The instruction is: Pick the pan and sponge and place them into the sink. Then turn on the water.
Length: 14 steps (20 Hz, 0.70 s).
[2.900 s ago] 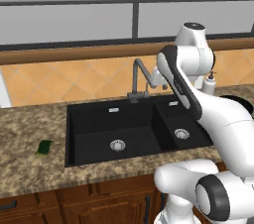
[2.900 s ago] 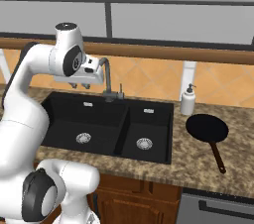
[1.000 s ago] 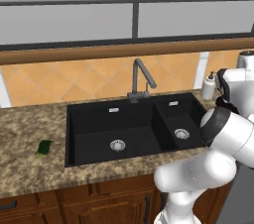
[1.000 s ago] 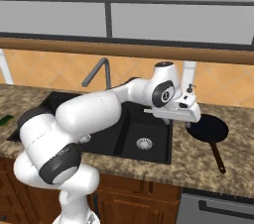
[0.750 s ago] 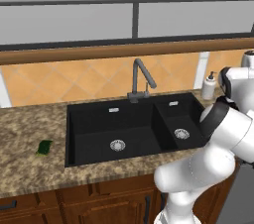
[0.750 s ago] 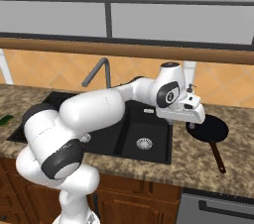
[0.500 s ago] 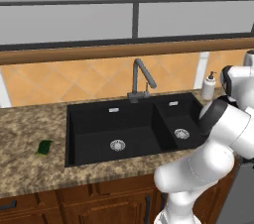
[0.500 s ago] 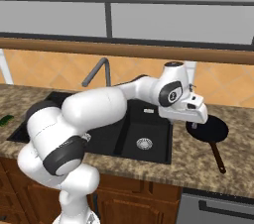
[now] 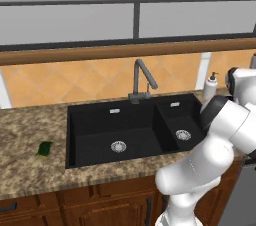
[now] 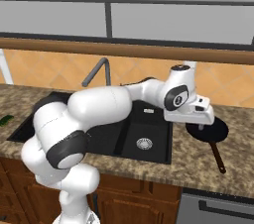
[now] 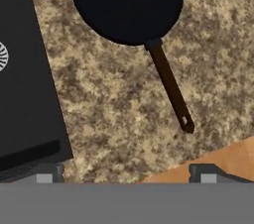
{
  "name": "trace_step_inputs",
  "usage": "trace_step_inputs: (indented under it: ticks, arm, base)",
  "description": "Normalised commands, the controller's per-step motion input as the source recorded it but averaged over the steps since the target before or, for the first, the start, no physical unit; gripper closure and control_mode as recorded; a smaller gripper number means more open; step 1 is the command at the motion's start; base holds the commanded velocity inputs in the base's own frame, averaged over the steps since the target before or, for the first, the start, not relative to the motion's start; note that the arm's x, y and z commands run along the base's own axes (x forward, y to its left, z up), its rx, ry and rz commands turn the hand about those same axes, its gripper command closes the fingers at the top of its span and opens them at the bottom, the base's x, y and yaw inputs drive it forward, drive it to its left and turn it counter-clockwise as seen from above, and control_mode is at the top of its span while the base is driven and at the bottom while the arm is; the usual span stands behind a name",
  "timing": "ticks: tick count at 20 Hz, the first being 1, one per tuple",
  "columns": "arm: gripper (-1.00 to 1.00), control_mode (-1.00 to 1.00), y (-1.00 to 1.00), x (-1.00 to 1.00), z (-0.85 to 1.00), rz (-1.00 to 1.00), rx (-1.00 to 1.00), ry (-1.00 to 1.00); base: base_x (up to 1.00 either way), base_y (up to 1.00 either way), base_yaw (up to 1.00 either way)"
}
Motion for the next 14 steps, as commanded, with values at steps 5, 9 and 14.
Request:
trace_step_inputs:
  ticks: [5, 9, 14]
  arm:
    - [-1.00, -1.00, -0.25, 0.00, -0.27, 0.25, 0.00, 0.00]
    - [-1.00, -1.00, -0.03, 0.02, -0.16, 0.11, 0.01, 0.00]
    - [-1.00, -1.00, 0.00, 0.05, -0.14, 0.09, 0.00, 0.04]
  base:
    - [0.00, 0.00, 0.00]
    - [0.00, 0.00, 0.00]
    - [0.00, 0.00, 0.00]
